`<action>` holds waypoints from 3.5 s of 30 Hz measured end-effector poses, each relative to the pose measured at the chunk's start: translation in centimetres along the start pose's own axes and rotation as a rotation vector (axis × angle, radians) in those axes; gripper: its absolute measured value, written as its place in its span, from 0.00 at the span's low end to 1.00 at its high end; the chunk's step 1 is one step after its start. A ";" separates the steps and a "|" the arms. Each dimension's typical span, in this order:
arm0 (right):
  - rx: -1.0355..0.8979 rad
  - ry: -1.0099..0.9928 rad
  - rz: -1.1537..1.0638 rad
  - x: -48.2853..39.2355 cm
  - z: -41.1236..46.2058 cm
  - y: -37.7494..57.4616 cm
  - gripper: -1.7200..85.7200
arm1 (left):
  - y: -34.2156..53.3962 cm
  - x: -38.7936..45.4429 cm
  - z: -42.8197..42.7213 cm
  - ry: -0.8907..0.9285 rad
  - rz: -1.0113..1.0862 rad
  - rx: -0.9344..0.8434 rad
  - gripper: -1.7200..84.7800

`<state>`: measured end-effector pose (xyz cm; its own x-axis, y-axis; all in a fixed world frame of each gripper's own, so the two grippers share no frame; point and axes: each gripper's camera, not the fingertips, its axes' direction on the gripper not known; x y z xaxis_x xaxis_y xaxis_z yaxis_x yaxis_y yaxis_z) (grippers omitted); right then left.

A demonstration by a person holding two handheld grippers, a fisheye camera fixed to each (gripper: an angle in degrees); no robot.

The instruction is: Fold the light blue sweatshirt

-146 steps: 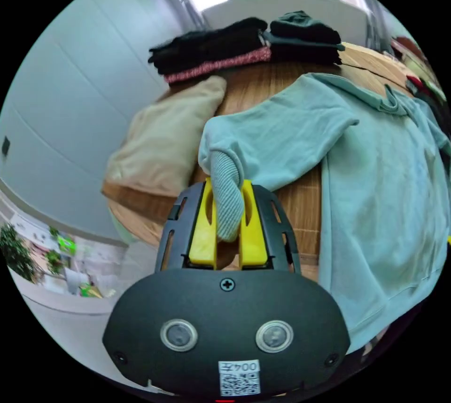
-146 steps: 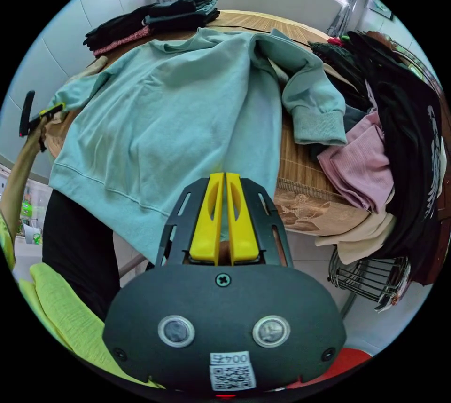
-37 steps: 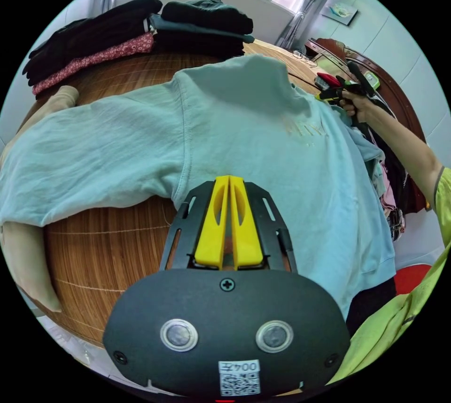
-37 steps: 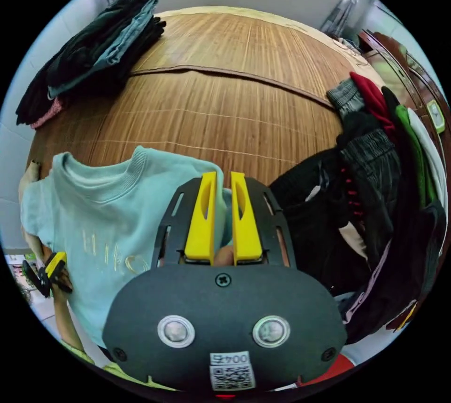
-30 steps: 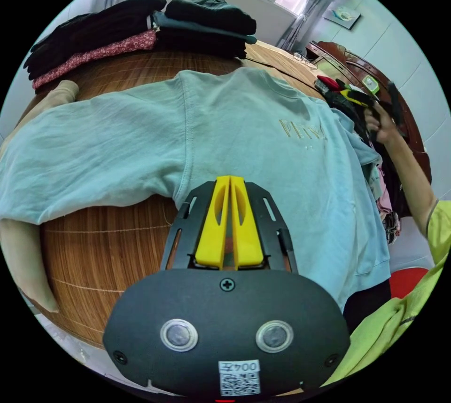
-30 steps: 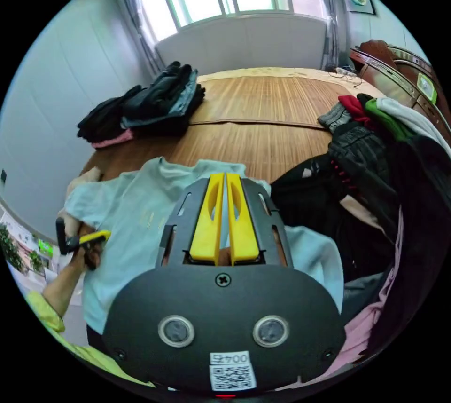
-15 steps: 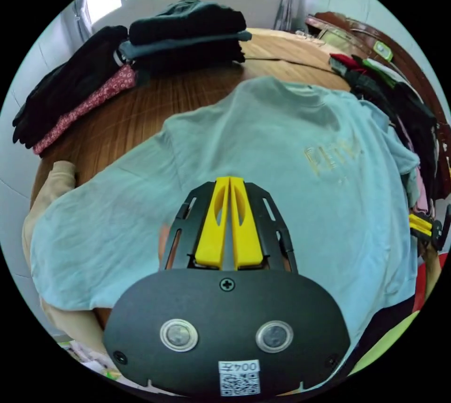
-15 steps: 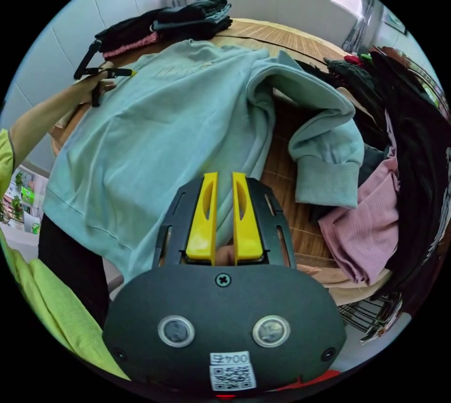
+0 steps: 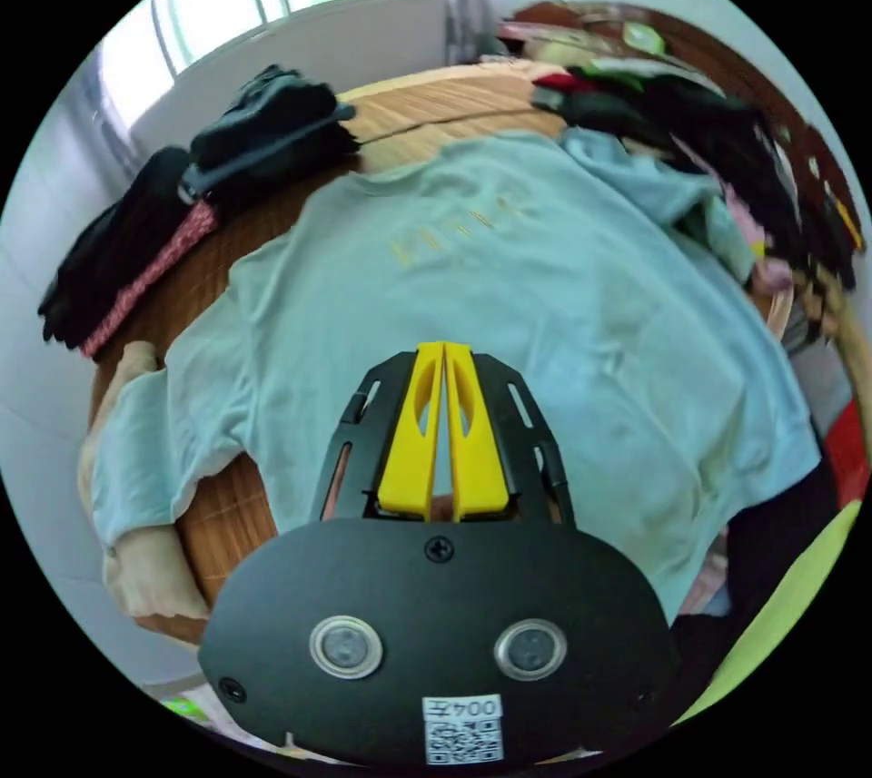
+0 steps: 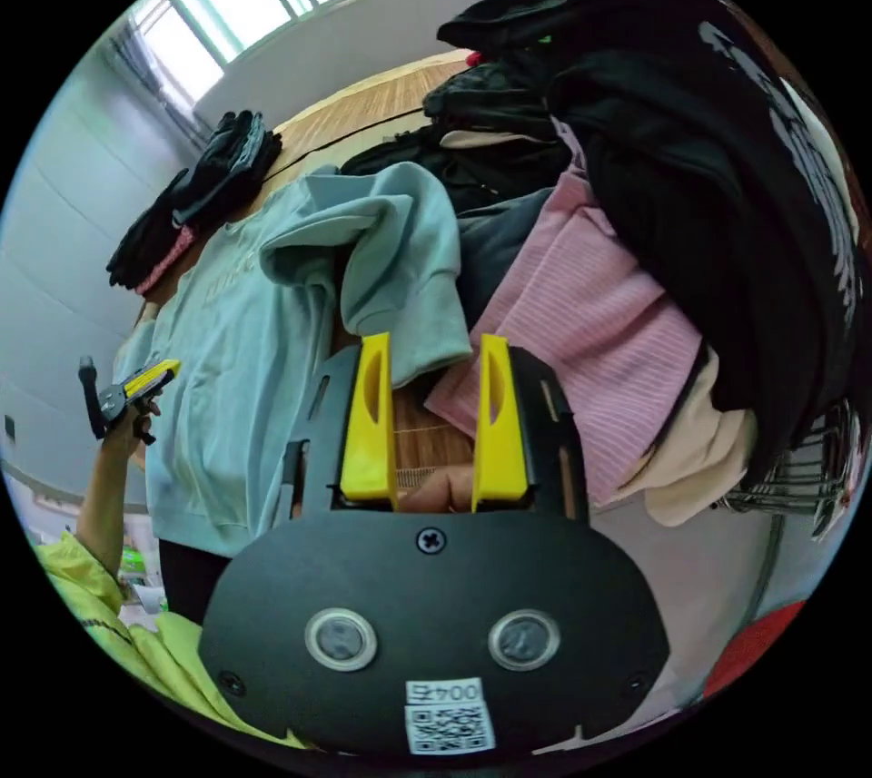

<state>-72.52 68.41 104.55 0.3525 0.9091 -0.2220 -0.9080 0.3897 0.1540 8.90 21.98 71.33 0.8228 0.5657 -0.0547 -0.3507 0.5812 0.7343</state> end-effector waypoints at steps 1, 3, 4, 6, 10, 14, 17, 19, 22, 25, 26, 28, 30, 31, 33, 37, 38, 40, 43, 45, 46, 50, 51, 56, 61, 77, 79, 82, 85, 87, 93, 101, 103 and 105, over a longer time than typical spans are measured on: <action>-0.010 -0.012 -0.006 -0.2 0.4 -0.1 0.14 | 0.9 4.0 0.4 -0.051 0.084 -0.037 0.02; -0.047 0.004 -0.101 -2.4 1.9 -0.4 0.05 | 2.4 8.1 1.7 -0.142 0.149 -0.068 0.02; -0.058 0.024 -0.132 -3.1 2.2 -0.5 0.04 | 3.6 9.7 1.4 -0.216 0.159 0.002 0.02; -0.030 0.118 -0.238 -5.5 0.8 -1.8 0.03 | 3.8 11.4 1.1 -0.290 0.189 0.014 0.02; 0.128 0.441 -0.320 -6.5 -4.7 -5.1 0.02 | 3.6 12.9 0.8 -0.356 0.220 0.006 0.02; 0.154 0.760 -0.253 -1.8 -7.4 -9.9 0.03 | 3.5 10.4 -0.1 -0.258 0.174 0.006 0.02; 0.040 0.897 -0.208 3.2 -4.6 -12.1 0.04 | 3.7 8.5 -0.3 -0.202 0.150 0.002 0.02; -0.017 0.869 -0.172 5.5 -2.8 -12.5 0.06 | 3.9 7.4 -0.4 -0.174 0.136 0.002 0.02; 0.083 0.848 -0.072 5.8 -3.4 -12.0 0.10 | 4.5 5.3 -0.3 -0.129 0.113 0.001 0.02; 0.247 0.766 -0.006 4.6 -6.3 -8.7 0.12 | 5.2 3.3 -0.3 -0.099 0.097 0.000 0.03; 0.289 0.646 -0.024 4.0 -7.3 -6.4 0.12 | 5.5 2.1 -0.6 -0.081 0.079 0.002 0.03; 0.256 0.427 -0.060 3.4 -7.7 -2.8 0.12 | 6.2 -0.4 -1.8 0.007 0.027 -0.029 0.03; 0.096 -0.043 -0.148 2.4 -6.3 2.4 0.13 | 8.5 -3.2 -4.8 0.081 -0.056 0.001 0.04; 0.043 -0.149 -0.150 2.2 -5.6 3.7 0.14 | 11.1 -5.0 -7.4 0.113 -0.123 0.045 0.05; -0.115 -0.406 -0.137 1.0 -2.3 8.7 0.16 | 16.1 -7.3 -10.7 0.136 -0.206 0.078 0.06; -0.208 -0.501 -0.083 -0.3 1.3 12.9 0.19 | 31.3 -11.6 -16.0 0.099 -0.387 0.132 0.13; -0.213 -0.481 -0.076 -0.5 2.0 13.3 0.19 | 35.7 -12.9 -16.6 0.126 -0.452 0.147 0.14; -0.221 -0.415 -0.092 -1.0 2.6 13.2 0.19 | 42.2 -14.5 -16.8 0.194 -0.571 0.188 0.15; -0.219 -0.354 -0.140 -1.6 2.8 12.2 0.20 | 50.1 -16.0 -15.1 0.378 -0.743 0.253 0.17; -0.249 -0.344 -0.160 -1.8 3.5 11.5 0.19 | 52.7 -16.0 -14.2 0.454 -0.785 0.297 0.18; -0.255 -0.334 -0.165 -1.8 3.7 11.3 0.18 | 53.5 -15.9 -13.9 0.474 -0.794 0.321 0.18; -0.289 -0.257 -0.214 -2.2 4.4 9.9 0.11 | 52.8 -16.1 -11.7 0.461 -0.739 0.282 0.17; -0.318 -0.257 -0.223 -2.2 4.7 9.5 0.08 | 52.6 -16.2 -11.3 0.458 -0.732 0.266 0.17; -0.236 -0.194 -0.254 -0.3 1.3 7.5 0.06 | 50.7 -15.9 -13.2 0.231 -0.624 0.162 0.09; -0.163 -0.237 -0.201 4.9 -3.8 5.8 0.06 | 53.3 -17.9 -16.2 0.264 -0.698 0.243 0.05; -0.184 -0.326 -0.113 6.8 -3.5 3.7 0.06 | 54.2 -19.6 -17.4 0.311 -0.644 0.242 0.04; -0.216 -0.309 -0.100 7.1 -2.5 4.0 0.06 | 54.6 -19.4 -16.5 0.302 -0.642 0.199 0.05; -0.292 -0.333 -0.039 8.8 0.4 5.3 0.08 | 56.8 -19.5 -15.1 0.296 -0.672 0.157 0.06; -0.259 -0.396 0.008 10.5 0.8 6.7 0.14 | 61.0 -20.3 -16.2 0.315 -0.764 0.290 0.10; -0.213 -0.478 0.028 11.6 0.7 7.5 0.20 | 63.1 -20.9 -16.1 0.338 -0.803 0.343 0.15; -0.216 -0.722 0.206 13.1 5.1 8.6 0.21 | 62.3 -19.6 -10.3 0.524 -0.789 0.305 0.24; -0.178 -0.595 0.145 7.5 2.8 8.0 0.07 | 54.7 -15.3 -14.5 0.280 -0.656 0.294 0.10; -0.190 -0.517 0.133 6.1 1.9 7.9 0.07 | 54.8 -16.0 -16.0 0.247 -0.669 0.273 0.08; -0.281 -0.473 0.159 4.6 3.0 8.5 0.08 | 55.4 -16.6 -15.7 0.230 -0.686 0.197 0.07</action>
<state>-77.95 76.36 107.72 0.2107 0.9455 0.2483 -0.9608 0.2471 -0.1260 -31.22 54.01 102.31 0.7064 0.2345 -0.6678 0.3116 0.7442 0.5909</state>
